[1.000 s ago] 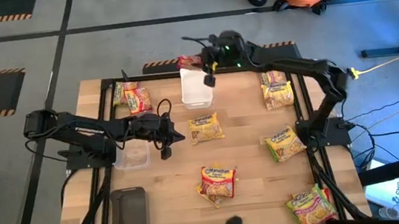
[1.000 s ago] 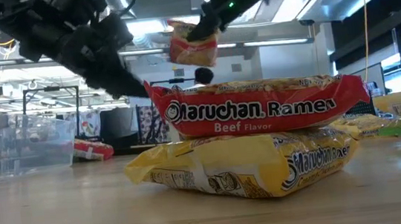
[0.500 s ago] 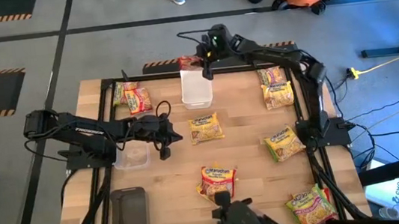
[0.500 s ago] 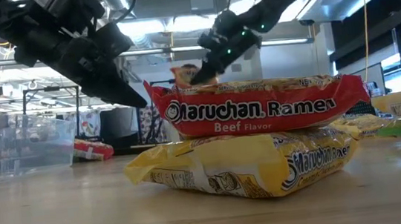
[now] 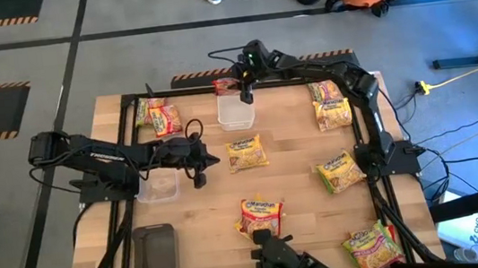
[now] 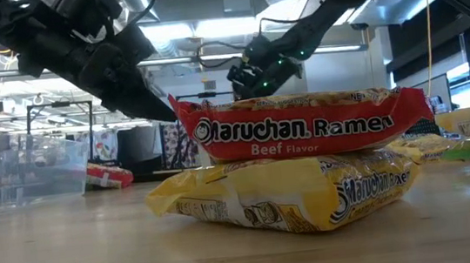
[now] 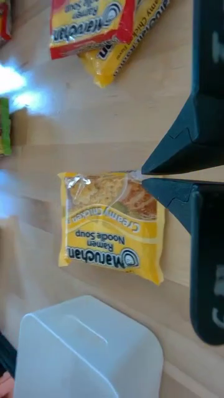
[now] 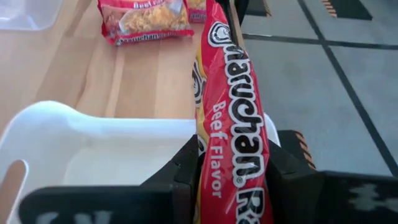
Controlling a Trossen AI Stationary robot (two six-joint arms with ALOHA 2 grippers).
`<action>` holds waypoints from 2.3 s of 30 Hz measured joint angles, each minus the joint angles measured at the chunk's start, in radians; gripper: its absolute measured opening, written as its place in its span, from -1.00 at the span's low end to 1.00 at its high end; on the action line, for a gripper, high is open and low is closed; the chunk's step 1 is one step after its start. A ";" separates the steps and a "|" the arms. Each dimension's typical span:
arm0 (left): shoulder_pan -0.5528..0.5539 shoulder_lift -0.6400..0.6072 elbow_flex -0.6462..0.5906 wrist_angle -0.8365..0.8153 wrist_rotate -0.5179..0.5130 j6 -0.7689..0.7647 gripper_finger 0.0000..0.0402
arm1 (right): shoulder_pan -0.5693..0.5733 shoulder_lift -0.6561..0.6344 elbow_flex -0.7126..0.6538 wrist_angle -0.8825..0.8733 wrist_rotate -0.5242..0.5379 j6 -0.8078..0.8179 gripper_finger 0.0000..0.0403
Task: Sort Maruchan noodles
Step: Put the red noodle pack into the white bin
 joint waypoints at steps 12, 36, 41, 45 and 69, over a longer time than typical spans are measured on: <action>0.000 0.000 0.000 0.011 0.000 0.000 -0.92 | 0.000 0.021 -0.006 -0.028 0.046 0.009 -0.62; -0.001 0.000 0.000 0.017 0.005 0.000 -0.92 | 0.002 0.051 0.012 -0.013 0.164 0.030 -0.04; -0.001 0.000 0.000 0.017 0.005 0.000 -0.92 | 0.002 0.051 0.042 -0.009 0.232 0.031 -0.03; -0.001 0.000 0.000 0.017 0.005 0.000 -0.92 | 0.001 0.051 0.054 -0.014 0.274 0.029 -0.03; -0.038 0.001 0.000 0.036 0.011 -0.001 -0.92 | 0.285 -0.507 -0.105 -0.664 0.163 0.228 -0.03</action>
